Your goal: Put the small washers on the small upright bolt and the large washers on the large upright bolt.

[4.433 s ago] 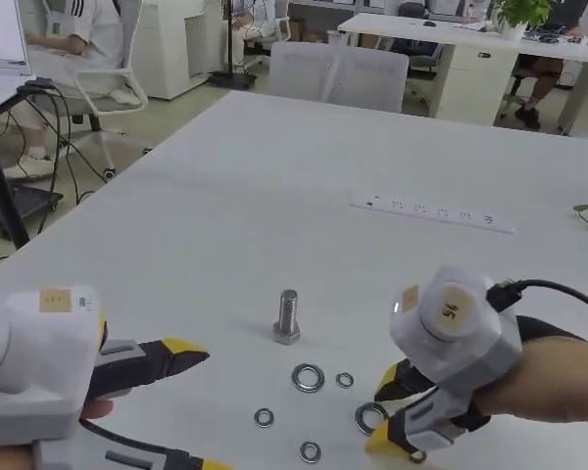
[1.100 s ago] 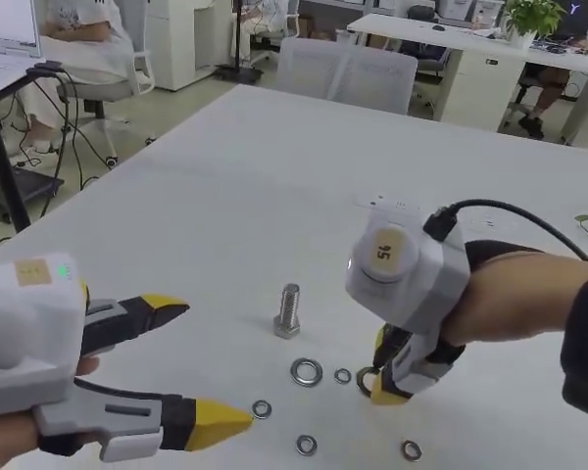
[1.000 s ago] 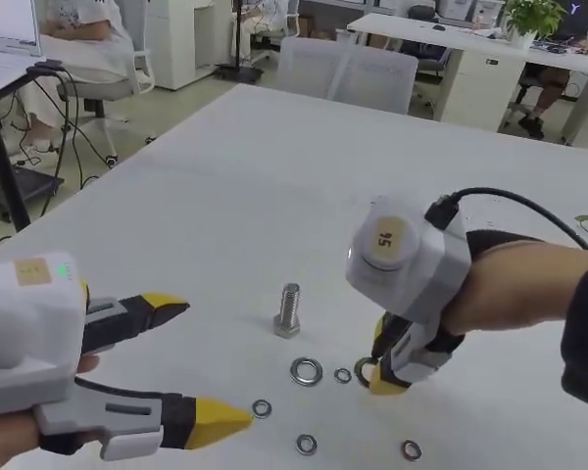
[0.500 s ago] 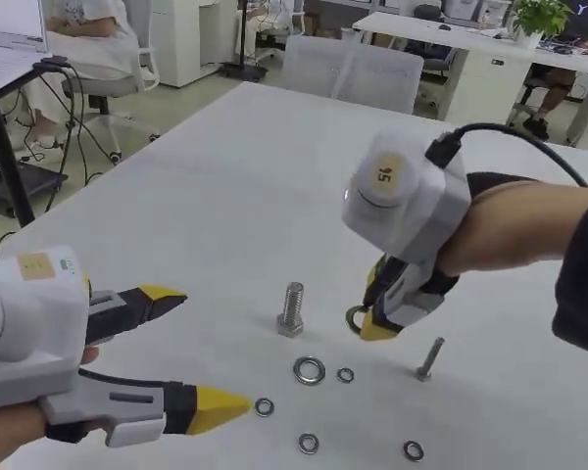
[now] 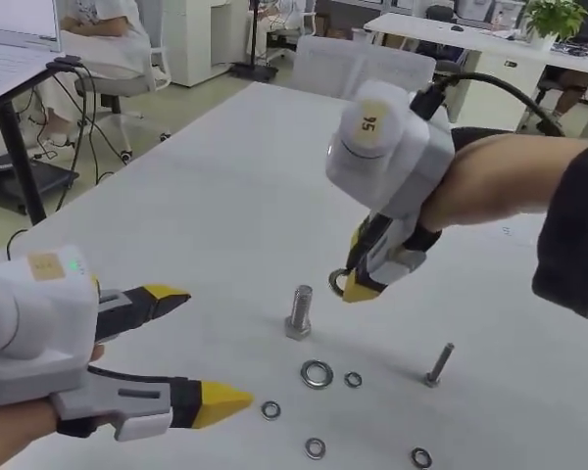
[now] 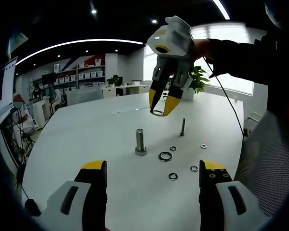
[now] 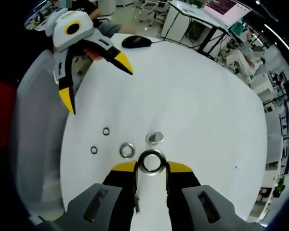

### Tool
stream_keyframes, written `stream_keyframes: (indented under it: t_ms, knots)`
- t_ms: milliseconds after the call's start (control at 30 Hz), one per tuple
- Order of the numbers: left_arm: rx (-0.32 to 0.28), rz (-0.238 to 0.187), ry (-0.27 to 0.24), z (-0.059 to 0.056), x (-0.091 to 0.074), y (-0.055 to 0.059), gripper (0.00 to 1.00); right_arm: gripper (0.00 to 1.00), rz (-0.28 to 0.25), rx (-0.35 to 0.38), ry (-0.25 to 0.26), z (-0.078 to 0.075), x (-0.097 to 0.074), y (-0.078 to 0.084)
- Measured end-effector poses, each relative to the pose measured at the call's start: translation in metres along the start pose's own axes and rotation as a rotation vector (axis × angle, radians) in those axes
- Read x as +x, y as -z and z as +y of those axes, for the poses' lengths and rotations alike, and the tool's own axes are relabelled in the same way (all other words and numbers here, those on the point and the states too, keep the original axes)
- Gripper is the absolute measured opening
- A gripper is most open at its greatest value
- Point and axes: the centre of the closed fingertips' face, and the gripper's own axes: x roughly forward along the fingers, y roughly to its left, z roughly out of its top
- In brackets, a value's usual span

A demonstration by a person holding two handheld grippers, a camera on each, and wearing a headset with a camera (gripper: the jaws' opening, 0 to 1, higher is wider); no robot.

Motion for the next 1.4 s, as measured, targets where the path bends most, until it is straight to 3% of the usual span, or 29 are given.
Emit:
stream_keyframes:
  t_ms: [633, 1400]
  knots:
    - [-0.005, -0.014, -0.016, 0.005, -0.002, 0.0, 0.74, 0.23, 0.011, -0.059, -0.059, -0.01, 0.023, -0.027]
    - [-0.006, -0.011, -0.018, 0.004, 0.002, 0.0, 0.73, 0.23, 0.053, -0.072, -0.125, -0.01, 0.047, -0.019]
